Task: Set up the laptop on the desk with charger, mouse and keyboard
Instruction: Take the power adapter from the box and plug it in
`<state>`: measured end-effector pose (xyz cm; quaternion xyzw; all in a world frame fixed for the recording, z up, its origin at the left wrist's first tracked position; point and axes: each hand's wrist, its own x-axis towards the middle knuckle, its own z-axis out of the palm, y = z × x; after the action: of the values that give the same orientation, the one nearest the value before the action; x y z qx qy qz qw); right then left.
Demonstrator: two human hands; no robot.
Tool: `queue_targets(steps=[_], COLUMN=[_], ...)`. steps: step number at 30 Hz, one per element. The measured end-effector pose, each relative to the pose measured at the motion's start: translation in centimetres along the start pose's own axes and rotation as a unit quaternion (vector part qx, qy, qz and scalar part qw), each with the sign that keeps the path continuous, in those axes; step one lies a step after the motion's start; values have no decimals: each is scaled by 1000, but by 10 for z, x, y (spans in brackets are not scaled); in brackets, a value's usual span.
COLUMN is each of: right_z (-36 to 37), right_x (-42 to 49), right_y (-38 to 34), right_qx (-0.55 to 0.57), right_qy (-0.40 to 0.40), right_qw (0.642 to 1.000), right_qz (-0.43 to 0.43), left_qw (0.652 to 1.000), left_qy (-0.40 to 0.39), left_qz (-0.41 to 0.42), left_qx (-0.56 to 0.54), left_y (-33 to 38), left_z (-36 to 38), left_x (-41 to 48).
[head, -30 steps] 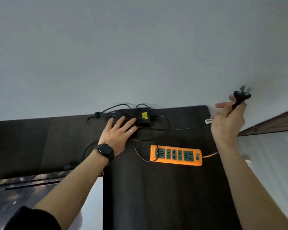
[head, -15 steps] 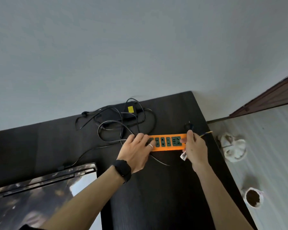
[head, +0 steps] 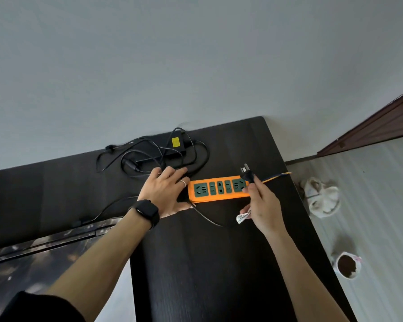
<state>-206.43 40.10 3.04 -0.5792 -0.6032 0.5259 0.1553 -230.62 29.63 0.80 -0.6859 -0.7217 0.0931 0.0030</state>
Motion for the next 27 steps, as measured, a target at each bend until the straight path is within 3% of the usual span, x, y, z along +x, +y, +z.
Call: queue_targets(steps=[4, 8, 16, 22, 27], right_z=[5, 4, 6, 14, 21], right_x=[-2, 2, -20, -19, -20], right_y=[4, 5, -6, -28, -31], right_qx=[-38, -124, -264, -210, -168], right_qy=[15, 15, 15, -47, -27], right_qw=[997, 991, 958, 976, 984], right_qz=[-69, -55, -110, -25, 48], left_qw=[999, 998, 991, 989, 988], left_qy=[3, 14, 7, -9, -20], left_qz=[-22, -41, -98, -94, -65], left_qx=[-34, -39, -89, -114, -138], left_y=[8, 40, 54, 49, 35], left_z=[-1, 1, 11, 12, 17], left_x=[-4, -5, -13, -16, -23])
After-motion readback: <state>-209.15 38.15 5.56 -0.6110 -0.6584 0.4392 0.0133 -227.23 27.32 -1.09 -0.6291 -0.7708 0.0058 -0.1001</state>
